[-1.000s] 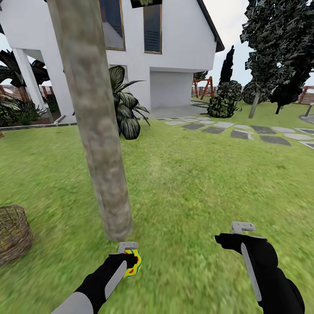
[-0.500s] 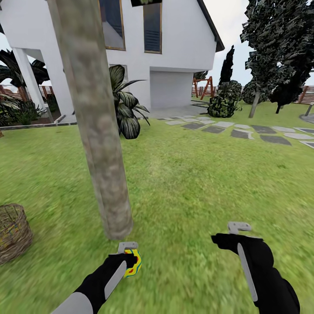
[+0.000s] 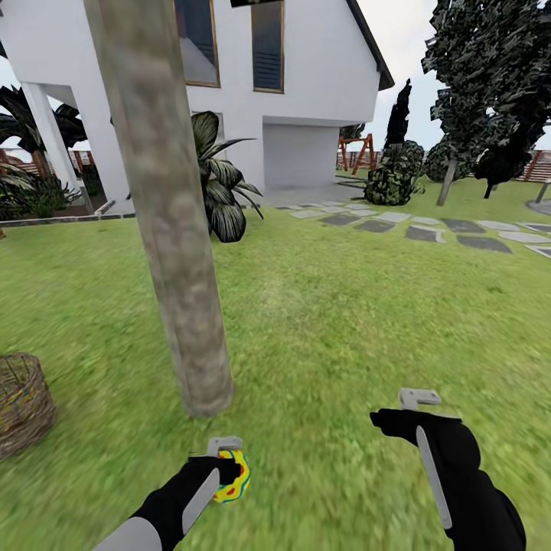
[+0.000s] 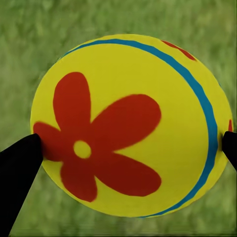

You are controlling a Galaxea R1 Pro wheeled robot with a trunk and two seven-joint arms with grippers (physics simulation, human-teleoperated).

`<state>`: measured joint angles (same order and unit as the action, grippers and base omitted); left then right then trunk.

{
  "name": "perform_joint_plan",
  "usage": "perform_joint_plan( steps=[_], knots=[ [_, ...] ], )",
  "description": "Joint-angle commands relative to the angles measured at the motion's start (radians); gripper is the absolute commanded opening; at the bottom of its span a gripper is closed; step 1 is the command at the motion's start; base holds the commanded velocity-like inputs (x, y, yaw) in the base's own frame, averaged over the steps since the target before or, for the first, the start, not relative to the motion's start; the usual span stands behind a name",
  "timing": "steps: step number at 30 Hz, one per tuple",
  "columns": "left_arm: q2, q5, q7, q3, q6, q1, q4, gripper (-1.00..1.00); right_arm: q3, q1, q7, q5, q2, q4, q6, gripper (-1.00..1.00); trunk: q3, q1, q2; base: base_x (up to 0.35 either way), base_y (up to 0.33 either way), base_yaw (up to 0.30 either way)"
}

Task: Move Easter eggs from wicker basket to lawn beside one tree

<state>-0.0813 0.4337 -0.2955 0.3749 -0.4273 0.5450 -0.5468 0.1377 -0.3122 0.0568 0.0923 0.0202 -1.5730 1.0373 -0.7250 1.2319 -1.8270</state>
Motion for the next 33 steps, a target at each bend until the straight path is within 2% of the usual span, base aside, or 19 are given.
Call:
perform_joint_plan(
  steps=[1, 8, 33],
  knots=[
    [0.001, 0.010, -0.001, 0.007, 0.005, 0.001, 0.009, -1.00, 0.001, -0.001, 0.006, 0.009, 0.001, -0.005, 0.005, 1.00, -0.004, 0.004, -0.008, 0.000, 0.000, 0.000],
    [-0.001, 0.006, 0.011, 0.009, 0.019, 0.003, 0.034, -1.00, 0.008, -0.001, 0.006, 0.009, 0.000, -0.011, 0.006, 1.00, -0.026, 0.031, -0.057, 0.000, 0.000, 0.000],
    [0.004, 0.005, 0.001, 0.011, 0.026, 0.003, 0.036, -1.00, 0.011, -0.001, 0.008, 0.007, 0.000, -0.012, 0.006, 1.00, -0.104, 0.127, -0.232, 0.000, 0.000, 0.000]
  ],
)
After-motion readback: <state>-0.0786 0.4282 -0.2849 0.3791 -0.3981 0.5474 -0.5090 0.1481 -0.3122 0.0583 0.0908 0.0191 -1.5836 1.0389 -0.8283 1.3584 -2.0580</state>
